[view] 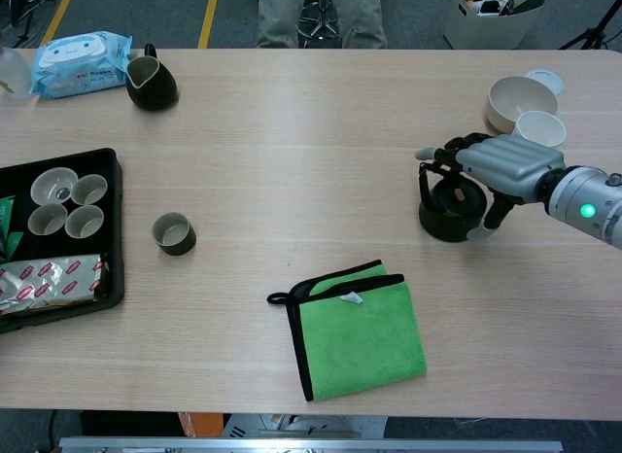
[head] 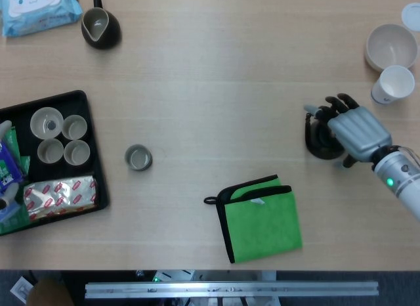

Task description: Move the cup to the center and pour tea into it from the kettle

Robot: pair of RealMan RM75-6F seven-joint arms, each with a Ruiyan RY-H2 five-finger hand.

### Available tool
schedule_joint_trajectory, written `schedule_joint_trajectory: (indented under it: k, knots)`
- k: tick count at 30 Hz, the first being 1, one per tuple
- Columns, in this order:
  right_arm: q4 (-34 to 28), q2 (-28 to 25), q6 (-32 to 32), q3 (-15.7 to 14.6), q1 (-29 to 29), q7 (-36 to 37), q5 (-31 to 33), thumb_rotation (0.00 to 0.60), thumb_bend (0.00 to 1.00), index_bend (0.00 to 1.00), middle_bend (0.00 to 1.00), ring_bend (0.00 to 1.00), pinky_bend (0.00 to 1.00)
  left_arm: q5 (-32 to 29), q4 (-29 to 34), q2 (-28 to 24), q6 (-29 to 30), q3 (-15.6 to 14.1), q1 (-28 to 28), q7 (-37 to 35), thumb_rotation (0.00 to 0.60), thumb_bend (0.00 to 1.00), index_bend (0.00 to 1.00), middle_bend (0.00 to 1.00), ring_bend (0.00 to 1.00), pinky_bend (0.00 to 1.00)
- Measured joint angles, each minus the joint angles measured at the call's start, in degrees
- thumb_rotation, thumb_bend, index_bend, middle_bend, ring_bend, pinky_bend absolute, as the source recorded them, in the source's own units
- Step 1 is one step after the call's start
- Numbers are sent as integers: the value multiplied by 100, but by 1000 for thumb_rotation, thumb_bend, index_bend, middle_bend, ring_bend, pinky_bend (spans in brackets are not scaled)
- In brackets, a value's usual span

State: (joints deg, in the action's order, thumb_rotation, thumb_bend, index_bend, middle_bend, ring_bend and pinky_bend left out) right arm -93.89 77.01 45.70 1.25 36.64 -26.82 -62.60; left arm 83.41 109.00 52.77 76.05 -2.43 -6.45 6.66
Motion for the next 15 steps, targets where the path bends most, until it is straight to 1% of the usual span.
schedule_joint_trajectory:
  k: [10, 15]
  knots:
    - [-199, 64, -39, -59, 132, 80, -157, 600, 0, 0, 206, 48, 0, -4, -22, -40, 52, -25, 51, -35, 600, 283, 52, 34, 20, 15]
    - [-364, 27, -84, -141, 179, 135, -308, 600, 0, 0, 211, 48, 0, 2, -41, -66, 84, -45, 87, -75, 600, 283, 52, 34, 21, 15]
